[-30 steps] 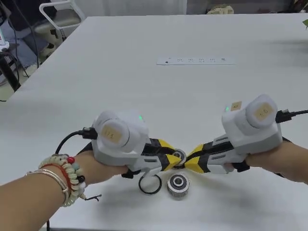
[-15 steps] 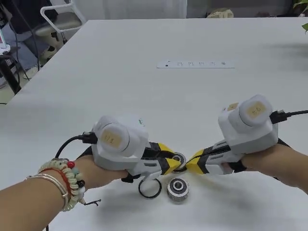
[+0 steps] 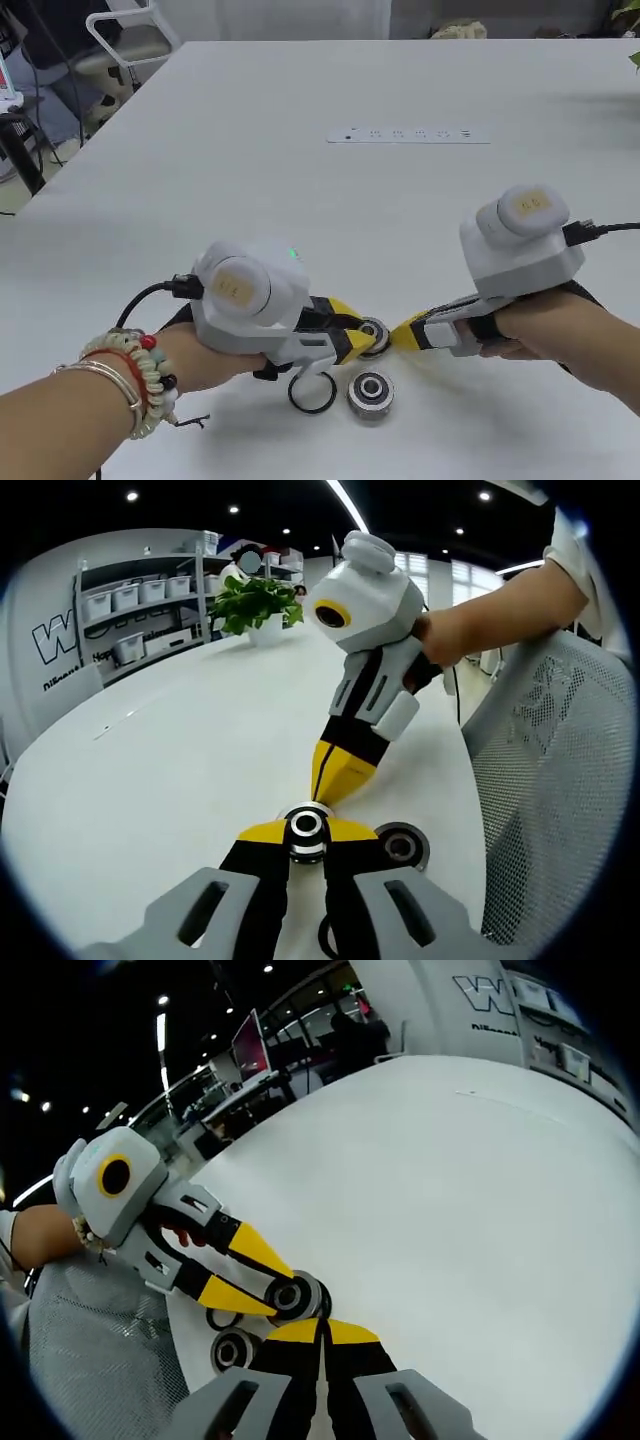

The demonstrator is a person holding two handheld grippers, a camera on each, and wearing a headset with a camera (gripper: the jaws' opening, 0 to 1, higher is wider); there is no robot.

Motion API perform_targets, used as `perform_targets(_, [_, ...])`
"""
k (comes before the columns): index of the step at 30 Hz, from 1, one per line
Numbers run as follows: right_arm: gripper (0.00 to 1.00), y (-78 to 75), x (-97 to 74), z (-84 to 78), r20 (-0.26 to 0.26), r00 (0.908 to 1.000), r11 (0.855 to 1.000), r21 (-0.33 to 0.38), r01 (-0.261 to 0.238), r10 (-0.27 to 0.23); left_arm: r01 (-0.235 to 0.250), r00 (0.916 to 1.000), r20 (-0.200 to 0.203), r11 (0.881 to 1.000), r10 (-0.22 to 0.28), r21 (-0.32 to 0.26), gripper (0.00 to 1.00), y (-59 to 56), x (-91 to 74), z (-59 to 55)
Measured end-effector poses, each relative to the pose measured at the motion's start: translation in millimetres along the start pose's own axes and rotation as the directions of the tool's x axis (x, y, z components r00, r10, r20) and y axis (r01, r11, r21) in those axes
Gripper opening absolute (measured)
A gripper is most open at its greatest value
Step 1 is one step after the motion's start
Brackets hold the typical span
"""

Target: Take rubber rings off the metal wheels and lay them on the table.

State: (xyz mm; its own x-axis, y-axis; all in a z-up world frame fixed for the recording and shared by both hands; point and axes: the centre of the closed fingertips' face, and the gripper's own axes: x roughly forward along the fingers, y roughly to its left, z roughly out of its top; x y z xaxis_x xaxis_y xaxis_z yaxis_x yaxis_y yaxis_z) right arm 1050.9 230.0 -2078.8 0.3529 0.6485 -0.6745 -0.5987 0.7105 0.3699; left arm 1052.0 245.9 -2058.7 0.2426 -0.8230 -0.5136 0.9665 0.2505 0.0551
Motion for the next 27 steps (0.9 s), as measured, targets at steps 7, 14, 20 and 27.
perform_targets(7, [0.00,8.7,-5.5,8.9,0.057,0.9973,0.998,0.032,-0.047,0.046,0.002,1.0000,0.001,1.000,-0.002,0.007,0.07,-0.1,-0.3,0.2])
perform_targets(14, [0.00,12.1,-6.2,8.3,0.048,0.9977,0.998,0.024,-0.050,0.049,0.002,1.0000,0.005,1.000,-0.002,0.012,0.07,-0.2,-0.2,0.2])
perform_targets(20, [0.00,14.4,-6.7,9.9,0.043,0.9978,0.999,0.000,-0.050,0.050,0.005,0.9999,0.009,1.000,-0.005,0.012,0.07,-0.6,-0.6,0.2])
perform_targets(27, [0.00,15.7,-6.6,11.4,0.044,0.9975,0.999,-0.008,-0.054,0.054,0.004,0.9999,0.010,1.000,-0.004,0.011,0.07,-0.6,-0.6,0.0])
